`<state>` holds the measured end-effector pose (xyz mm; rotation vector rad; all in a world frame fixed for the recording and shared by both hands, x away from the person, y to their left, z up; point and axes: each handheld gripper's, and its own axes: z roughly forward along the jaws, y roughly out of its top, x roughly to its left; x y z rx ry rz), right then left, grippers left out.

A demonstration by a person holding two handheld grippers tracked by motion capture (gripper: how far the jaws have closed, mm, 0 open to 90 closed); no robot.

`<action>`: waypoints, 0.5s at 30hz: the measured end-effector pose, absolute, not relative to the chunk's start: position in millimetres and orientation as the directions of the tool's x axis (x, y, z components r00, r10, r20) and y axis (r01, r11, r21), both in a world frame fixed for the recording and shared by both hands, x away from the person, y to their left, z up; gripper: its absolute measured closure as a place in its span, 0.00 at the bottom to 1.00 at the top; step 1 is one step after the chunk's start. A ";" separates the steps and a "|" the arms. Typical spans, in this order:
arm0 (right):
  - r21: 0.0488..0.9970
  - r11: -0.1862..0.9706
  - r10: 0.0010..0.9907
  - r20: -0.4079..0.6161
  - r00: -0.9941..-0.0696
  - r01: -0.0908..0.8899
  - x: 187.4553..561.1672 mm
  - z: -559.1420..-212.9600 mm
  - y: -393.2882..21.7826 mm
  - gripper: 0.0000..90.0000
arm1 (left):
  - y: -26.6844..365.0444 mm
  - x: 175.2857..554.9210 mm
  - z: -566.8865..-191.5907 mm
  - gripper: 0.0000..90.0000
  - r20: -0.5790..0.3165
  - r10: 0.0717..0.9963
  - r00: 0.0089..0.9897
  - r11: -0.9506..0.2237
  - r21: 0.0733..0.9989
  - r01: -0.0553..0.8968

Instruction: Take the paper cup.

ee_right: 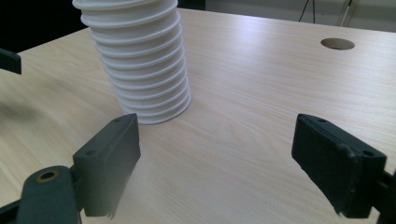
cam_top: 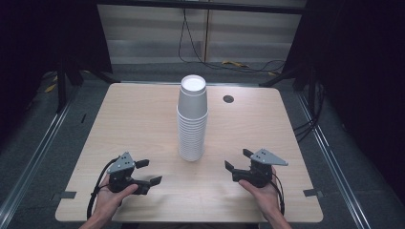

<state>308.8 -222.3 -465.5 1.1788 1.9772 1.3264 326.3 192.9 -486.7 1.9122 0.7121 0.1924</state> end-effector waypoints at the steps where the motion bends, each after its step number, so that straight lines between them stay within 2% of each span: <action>1: 0.906 0.162 0.846 0.076 -0.528 0.390 309.1 -465.2 -222.7 0.17 | 192.9 326.3 -486.6 0.19 -0.164 0.563 0.810 -0.293 0.877 0.382; 6: 0.909 0.134 0.829 0.114 -0.548 0.394 308.8 -465.1 -221.3 0.16 | 191.5 326.6 -488.0 0.19 -0.171 0.562 0.809 -0.295 0.873 0.389; 15: 0.913 0.184 0.809 0.069 -0.584 0.363 306.2 -459.1 -214.0 0.15 | 184.8 330.7 -490.2 0.19 -0.186 0.551 0.814 -0.301 0.865 0.401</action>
